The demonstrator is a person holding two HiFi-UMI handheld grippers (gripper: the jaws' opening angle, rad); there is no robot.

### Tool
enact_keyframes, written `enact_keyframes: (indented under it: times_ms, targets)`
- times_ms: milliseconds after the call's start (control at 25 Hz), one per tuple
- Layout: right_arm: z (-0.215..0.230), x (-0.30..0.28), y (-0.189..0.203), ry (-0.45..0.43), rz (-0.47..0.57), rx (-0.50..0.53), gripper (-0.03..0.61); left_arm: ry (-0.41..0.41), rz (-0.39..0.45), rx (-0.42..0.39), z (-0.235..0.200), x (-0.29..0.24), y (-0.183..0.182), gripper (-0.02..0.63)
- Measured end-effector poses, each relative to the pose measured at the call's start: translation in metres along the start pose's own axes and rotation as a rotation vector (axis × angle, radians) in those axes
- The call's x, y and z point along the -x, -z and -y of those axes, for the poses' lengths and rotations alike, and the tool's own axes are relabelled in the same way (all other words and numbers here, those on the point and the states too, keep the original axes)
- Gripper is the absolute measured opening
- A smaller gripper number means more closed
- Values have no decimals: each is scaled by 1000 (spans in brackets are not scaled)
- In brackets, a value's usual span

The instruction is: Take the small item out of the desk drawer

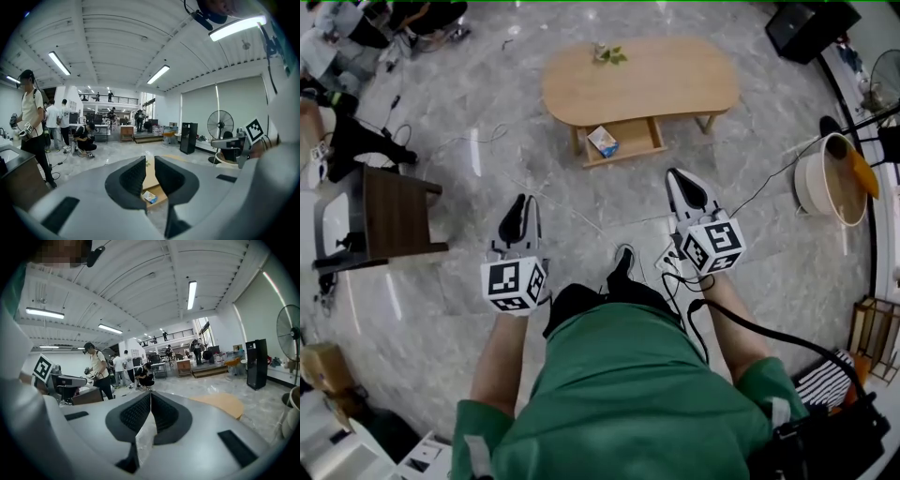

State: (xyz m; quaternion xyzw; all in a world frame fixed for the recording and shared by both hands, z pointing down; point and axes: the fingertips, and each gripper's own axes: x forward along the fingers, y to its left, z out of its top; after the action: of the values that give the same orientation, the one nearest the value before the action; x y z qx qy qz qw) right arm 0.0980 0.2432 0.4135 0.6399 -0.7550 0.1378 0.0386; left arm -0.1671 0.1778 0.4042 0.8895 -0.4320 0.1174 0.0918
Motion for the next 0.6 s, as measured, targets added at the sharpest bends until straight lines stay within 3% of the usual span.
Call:
enact_keyframes:
  times_ms: [600]
  targets:
    - [52,-69,18,-49,-87,-46,23,-33,-27,8,-8,-70,-7,71]
